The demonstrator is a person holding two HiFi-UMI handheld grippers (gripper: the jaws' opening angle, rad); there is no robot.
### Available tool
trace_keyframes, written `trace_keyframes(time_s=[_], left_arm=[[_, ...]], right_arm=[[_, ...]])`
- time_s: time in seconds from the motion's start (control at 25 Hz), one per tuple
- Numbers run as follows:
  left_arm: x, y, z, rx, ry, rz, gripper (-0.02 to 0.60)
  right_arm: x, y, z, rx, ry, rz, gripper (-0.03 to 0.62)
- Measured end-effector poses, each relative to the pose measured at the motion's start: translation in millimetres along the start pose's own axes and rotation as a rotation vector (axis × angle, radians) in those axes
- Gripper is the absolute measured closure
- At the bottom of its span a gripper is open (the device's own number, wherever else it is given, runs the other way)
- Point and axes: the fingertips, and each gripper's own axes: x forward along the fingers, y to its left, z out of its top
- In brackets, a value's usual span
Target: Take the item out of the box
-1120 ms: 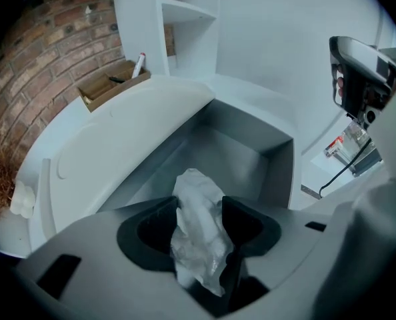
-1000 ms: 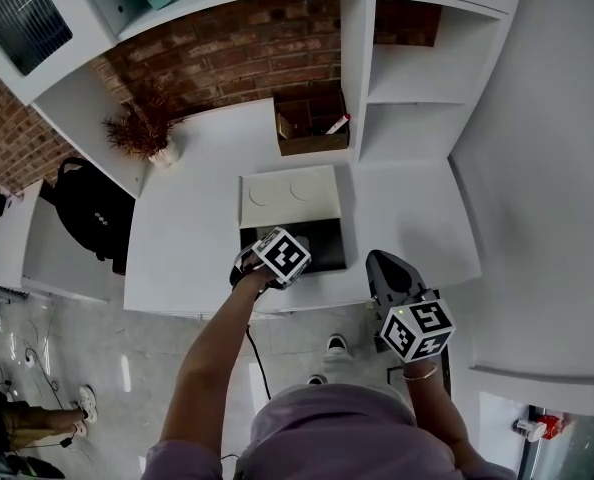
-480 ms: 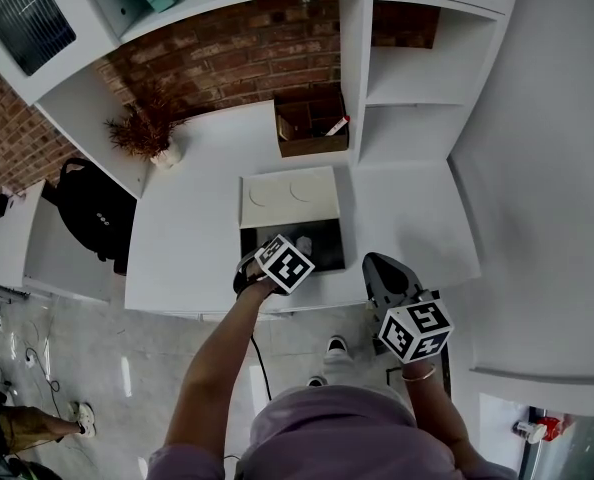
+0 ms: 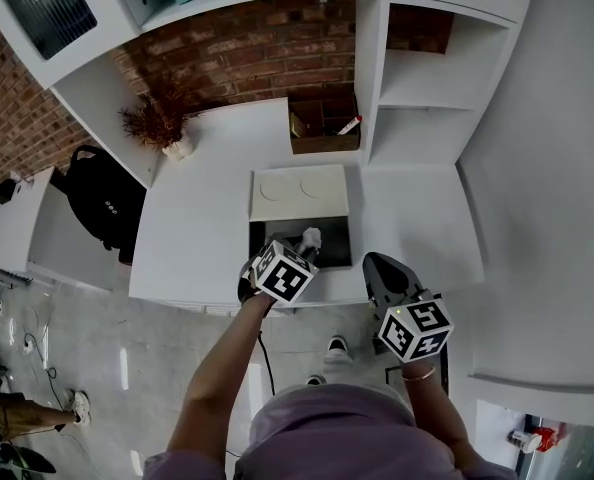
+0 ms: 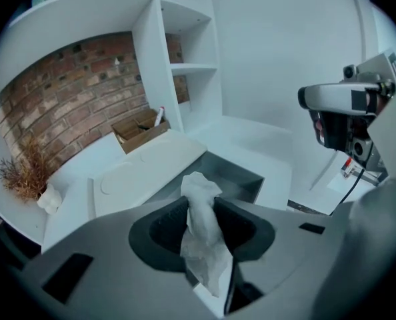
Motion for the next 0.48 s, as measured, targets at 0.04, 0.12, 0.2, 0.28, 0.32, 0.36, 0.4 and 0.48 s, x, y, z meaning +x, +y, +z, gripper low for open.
trace_keyframes(time_s=[0.04, 0.12, 0.2, 0.28, 0.32, 0.36, 0.4, 0.48], left_arm=[[-5.5, 1.0, 2.3, -0.014, -0.021, 0.011, 0.451], [-16.8, 3.5, 7.2, -0.044, -0.067, 0.032, 0.451], [-27.8, 6.5, 11.4, -0.073, -0.111, 0.05, 0.451], [-38.4, 10.3, 13.7, -0.106, -0.15, 0.065, 0.451], [-43.8, 12.5, 14.5, -0.124, -0.17, 0.073, 0.451], [-49.7, 14.8, 15.4, -0.142, -0.191, 0.081, 0.451], [-55.6, 17.0, 16.4, -0.16, -0.212, 0.089, 0.451], [-66.6, 20.5, 17.5, -0.197, -0.252, 0.102, 0.451]], right_arm=[[0.0, 1.6, 0.0, -0.002, 0.0, 0.004, 0.592], [-0.1, 4.4, 0.2, -0.007, -0.001, 0.01, 0.592], [0.0, 6.5, 0.8, -0.01, 0.0, 0.014, 0.592], [0.2, 8.4, 1.8, -0.013, 0.0, 0.017, 0.592], [0.2, 9.5, 2.6, -0.014, 0.0, 0.019, 0.592], [0.0, 10.6, 3.4, -0.015, -0.002, 0.02, 0.592], [-0.3, 11.6, 4.4, -0.017, -0.003, 0.022, 0.592], [-1.2, 12.9, 6.3, -0.022, -0.007, 0.023, 0.592]])
